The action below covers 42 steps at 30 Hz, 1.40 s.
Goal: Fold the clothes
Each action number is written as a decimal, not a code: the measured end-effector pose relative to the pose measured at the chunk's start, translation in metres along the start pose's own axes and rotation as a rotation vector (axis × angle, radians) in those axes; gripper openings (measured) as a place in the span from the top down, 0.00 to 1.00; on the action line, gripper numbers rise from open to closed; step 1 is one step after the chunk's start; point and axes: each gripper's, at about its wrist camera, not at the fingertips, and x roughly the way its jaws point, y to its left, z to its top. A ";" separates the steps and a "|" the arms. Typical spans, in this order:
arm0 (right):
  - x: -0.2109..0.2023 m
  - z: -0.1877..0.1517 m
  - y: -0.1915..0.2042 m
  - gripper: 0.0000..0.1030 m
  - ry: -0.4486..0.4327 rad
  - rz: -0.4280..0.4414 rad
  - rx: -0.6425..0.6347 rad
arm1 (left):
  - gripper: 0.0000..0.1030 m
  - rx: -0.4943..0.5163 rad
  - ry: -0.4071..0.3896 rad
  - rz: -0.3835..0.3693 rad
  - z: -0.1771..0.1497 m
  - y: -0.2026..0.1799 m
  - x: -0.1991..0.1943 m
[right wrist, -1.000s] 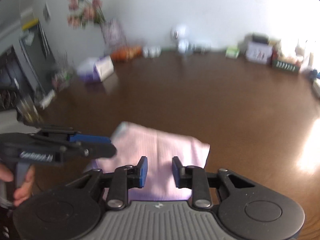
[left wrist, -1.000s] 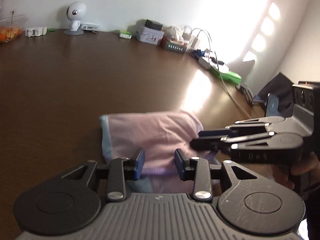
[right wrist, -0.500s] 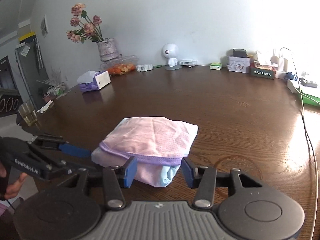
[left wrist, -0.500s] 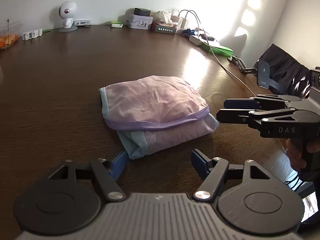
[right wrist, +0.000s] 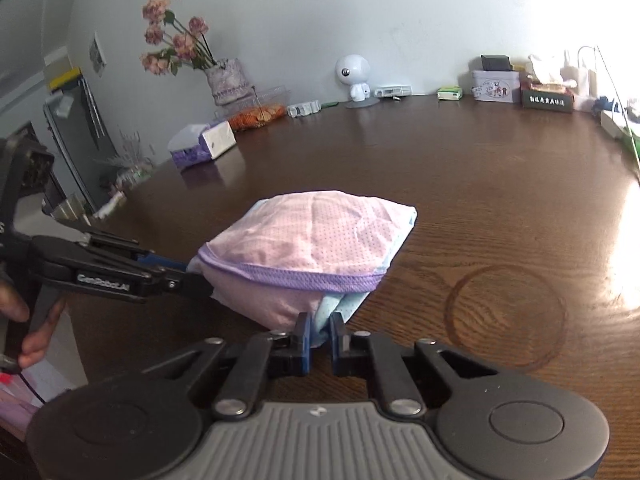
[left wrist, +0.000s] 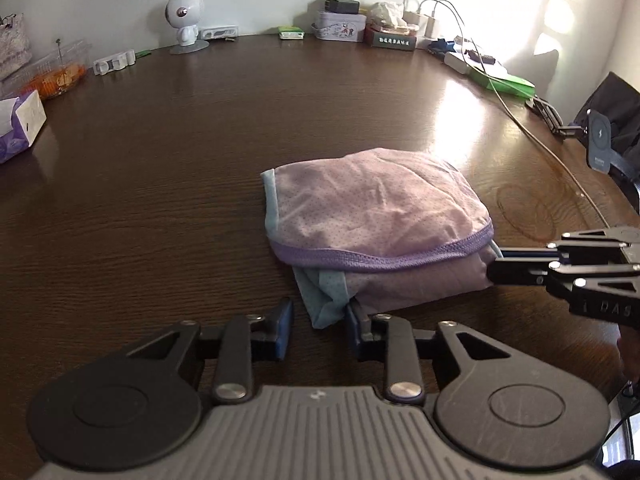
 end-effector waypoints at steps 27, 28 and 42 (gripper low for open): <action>0.032 0.034 0.007 0.73 -0.025 0.064 0.122 | 0.56 -0.039 -0.083 -0.121 -0.014 0.016 -0.017; 0.036 0.033 0.008 0.75 -0.004 0.039 0.107 | 0.56 -0.041 -0.087 -0.130 -0.014 0.018 -0.016; 0.014 0.008 0.030 0.69 0.070 -0.103 -0.128 | 0.81 0.053 -0.098 -0.210 -0.008 0.021 0.005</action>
